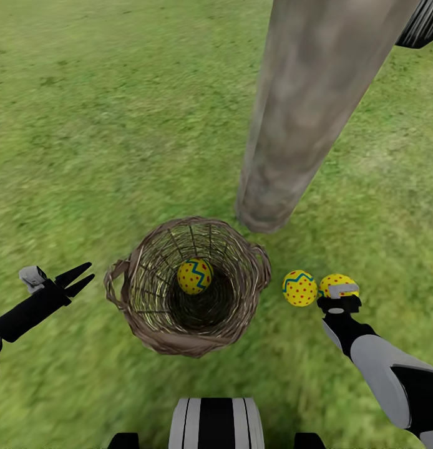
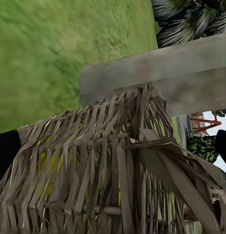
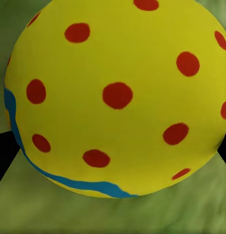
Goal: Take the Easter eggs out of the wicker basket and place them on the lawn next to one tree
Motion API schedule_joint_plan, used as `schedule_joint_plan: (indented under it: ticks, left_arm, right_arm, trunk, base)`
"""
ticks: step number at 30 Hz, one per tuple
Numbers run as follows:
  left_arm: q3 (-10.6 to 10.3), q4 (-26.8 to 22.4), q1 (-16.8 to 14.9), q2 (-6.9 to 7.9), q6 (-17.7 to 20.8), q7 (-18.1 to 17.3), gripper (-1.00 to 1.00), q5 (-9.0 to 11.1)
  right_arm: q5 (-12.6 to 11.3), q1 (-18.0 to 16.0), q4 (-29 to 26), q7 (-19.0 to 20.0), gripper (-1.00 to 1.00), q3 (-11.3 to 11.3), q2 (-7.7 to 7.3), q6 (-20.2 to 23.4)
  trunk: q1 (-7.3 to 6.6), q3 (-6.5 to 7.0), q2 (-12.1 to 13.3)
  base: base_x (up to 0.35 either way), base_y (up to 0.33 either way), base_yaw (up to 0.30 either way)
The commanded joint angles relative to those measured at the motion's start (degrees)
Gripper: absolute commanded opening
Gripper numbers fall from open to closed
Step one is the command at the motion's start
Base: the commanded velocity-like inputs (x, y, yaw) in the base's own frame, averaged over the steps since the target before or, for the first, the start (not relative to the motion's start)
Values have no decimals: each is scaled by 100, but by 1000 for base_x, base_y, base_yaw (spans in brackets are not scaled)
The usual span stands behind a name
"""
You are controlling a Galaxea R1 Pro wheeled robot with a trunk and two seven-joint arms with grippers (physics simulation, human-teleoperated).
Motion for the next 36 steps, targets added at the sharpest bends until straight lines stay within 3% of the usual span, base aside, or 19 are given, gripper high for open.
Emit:
schedule_joint_plan:
  ticks: [1,2,3,9,27,36]
  left_arm:
    - [5,2,-3,0,22,-22,100,-8]
    - [5,2,-3,0,22,-22,100,-8]
    - [5,0,-3,0,22,-22,100,-8]
    - [5,2,-3,0,22,-22,100,-8]
    - [-9,-6,-3,31,35,-8,100,-39]
    - [-13,-6,-4,38,42,-4,100,-44]
  right_arm:
    - [-16,0,16,9,-100,-75,3,-7]
    - [-16,0,16,9,-100,-75,3,-7]
    - [-16,0,16,9,100,-75,3,-8]
    - [-16,0,16,17,100,-75,-2,-15]
    - [-16,0,16,18,100,-75,-5,-10]
    - [-22,0,-197,65,100,-83,-14,10]
  trunk:
    - [1,-3,-1]
    - [1,-3,-1]
    - [1,-3,-1]
    - [1,-3,-1]
    - [-46,395,23]
    - [-69,595,36]
  base:
    - [0,0,0]
    - [0,0,0]
    - [0,0,0]
    - [0,0,0]
    - [-1,0,0]
    - [-201,0,0]
